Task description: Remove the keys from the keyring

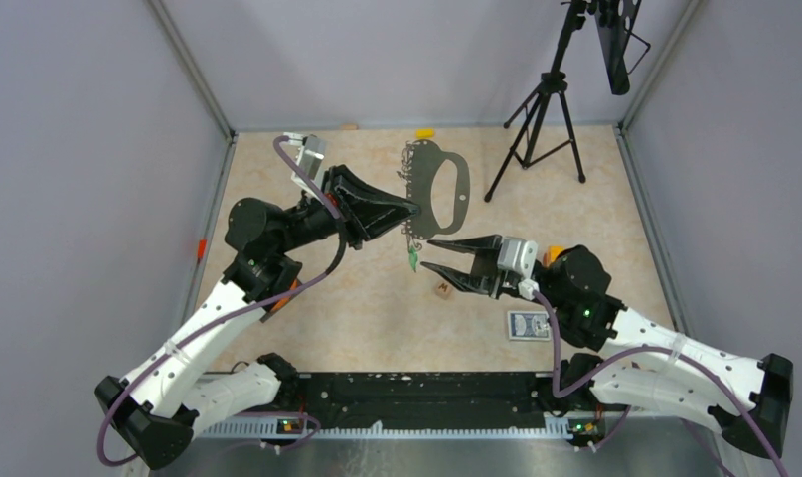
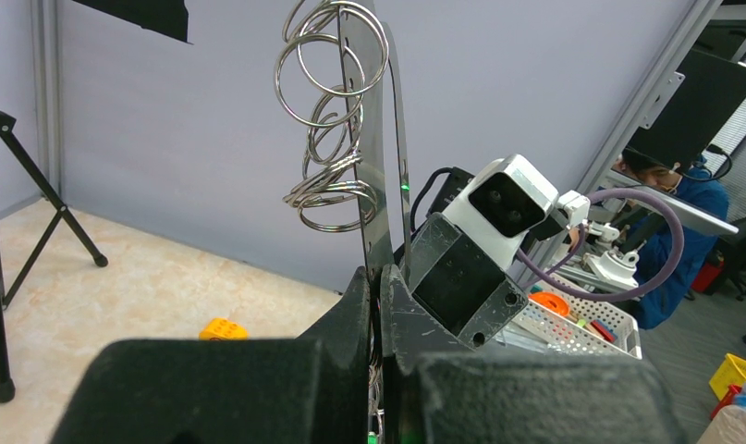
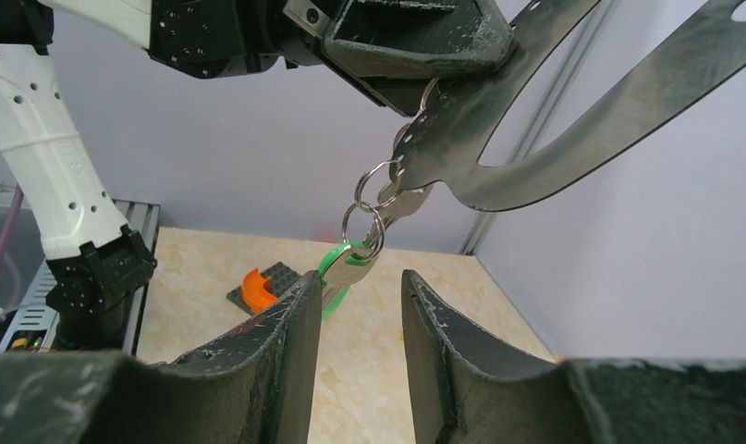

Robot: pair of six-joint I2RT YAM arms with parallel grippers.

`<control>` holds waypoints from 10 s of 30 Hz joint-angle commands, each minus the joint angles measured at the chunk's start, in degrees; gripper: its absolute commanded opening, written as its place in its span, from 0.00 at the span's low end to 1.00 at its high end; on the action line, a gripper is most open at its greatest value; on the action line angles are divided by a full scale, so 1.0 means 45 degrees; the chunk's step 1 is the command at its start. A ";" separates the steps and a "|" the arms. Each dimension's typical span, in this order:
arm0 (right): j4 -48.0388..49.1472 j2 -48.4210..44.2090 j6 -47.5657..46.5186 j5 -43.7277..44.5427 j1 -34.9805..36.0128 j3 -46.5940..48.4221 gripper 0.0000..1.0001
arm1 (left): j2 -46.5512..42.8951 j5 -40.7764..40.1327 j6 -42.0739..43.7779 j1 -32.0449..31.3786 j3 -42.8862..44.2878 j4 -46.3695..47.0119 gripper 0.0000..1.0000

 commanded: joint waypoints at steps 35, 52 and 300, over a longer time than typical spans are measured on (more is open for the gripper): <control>0.0958 0.0706 -0.0083 -0.0948 -0.0046 0.1020 0.27 | -0.0151 0.0229 -0.0310 -0.0040 0.0320 0.1235 0.00; 0.1062 0.0589 -0.0005 -0.1051 -0.0061 0.1059 0.27 | -0.0232 0.0181 -0.0322 -0.0054 0.0086 0.1294 0.00; -0.0857 0.0483 -0.1781 0.0120 -0.0014 0.1742 0.32 | 0.0334 -0.1639 -0.0259 -0.0040 0.1111 -0.0728 0.00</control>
